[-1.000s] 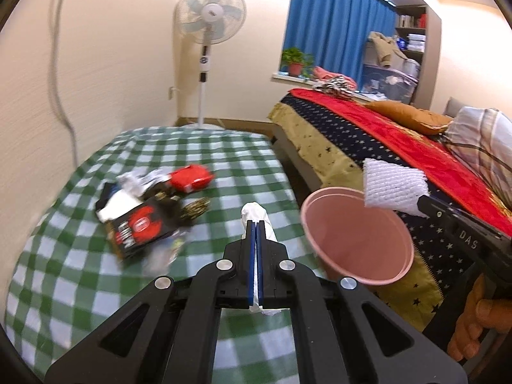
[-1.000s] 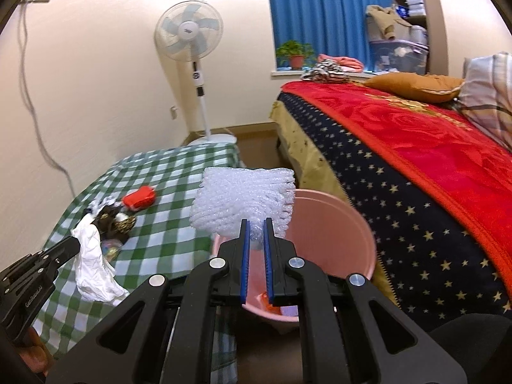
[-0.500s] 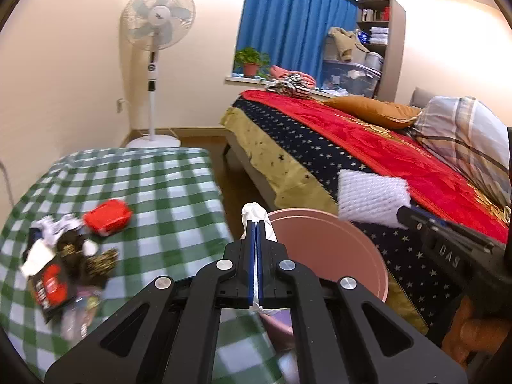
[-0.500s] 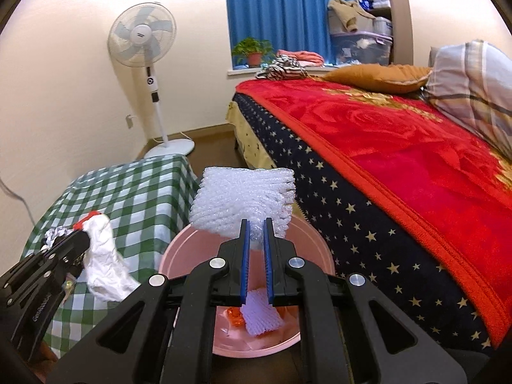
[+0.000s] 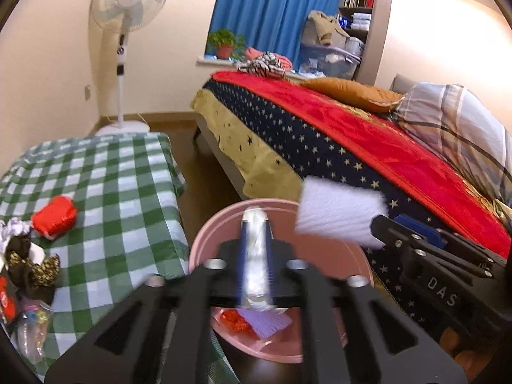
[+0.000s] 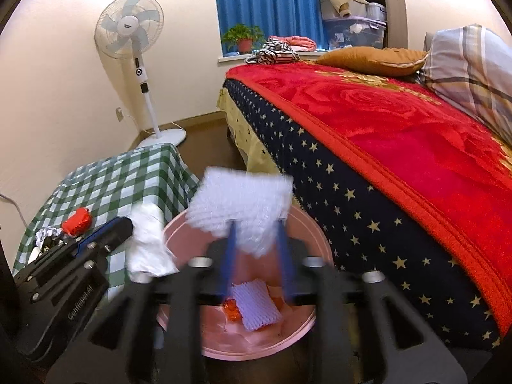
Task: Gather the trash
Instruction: 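Carry both items over the pink bin and open both tools to drop them, then grasp the black crab-logo snack packet with the right tool while the left tool grasps white paper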
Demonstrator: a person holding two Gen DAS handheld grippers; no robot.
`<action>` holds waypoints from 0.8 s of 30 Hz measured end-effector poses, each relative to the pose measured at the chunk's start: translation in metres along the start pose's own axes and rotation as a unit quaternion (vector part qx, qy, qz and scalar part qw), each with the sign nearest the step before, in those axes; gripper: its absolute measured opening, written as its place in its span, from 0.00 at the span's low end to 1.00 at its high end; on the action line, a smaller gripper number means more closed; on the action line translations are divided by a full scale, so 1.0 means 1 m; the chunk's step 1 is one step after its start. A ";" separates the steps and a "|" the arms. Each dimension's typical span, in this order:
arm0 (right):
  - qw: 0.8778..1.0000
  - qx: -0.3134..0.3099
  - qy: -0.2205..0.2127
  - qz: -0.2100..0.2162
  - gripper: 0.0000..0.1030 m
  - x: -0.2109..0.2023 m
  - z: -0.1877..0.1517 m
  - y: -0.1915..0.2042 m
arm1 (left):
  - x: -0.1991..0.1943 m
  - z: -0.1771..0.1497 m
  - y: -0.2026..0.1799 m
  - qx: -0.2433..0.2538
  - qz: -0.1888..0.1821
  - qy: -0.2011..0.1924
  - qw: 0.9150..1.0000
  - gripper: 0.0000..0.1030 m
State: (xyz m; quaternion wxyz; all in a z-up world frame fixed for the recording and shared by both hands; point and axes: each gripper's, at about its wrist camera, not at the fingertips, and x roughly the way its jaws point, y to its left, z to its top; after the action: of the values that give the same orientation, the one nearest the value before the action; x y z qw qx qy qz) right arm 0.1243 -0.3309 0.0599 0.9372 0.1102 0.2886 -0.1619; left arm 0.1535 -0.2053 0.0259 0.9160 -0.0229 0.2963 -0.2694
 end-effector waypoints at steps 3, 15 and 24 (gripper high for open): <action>1.000 -0.001 -0.002 0.002 0.43 -0.002 -0.001 0.000 | -0.006 -0.002 0.005 -0.006 0.007 -0.003 1.000 0.24; 0.998 -0.012 -0.028 0.056 0.43 -0.024 -0.009 0.011 | -0.062 -0.010 0.025 -0.025 0.050 -0.016 0.998 0.24; 0.992 -0.034 -0.029 0.117 0.43 -0.041 -0.024 0.042 | -0.121 -0.027 0.060 -0.051 0.105 -0.033 0.993 0.24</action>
State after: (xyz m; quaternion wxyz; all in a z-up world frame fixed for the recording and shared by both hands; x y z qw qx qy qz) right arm 0.0960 -0.2753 0.0687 0.9610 0.1068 0.2512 -0.0444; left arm 0.0848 -0.0897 0.0557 0.9462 -0.0469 0.2801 -0.1551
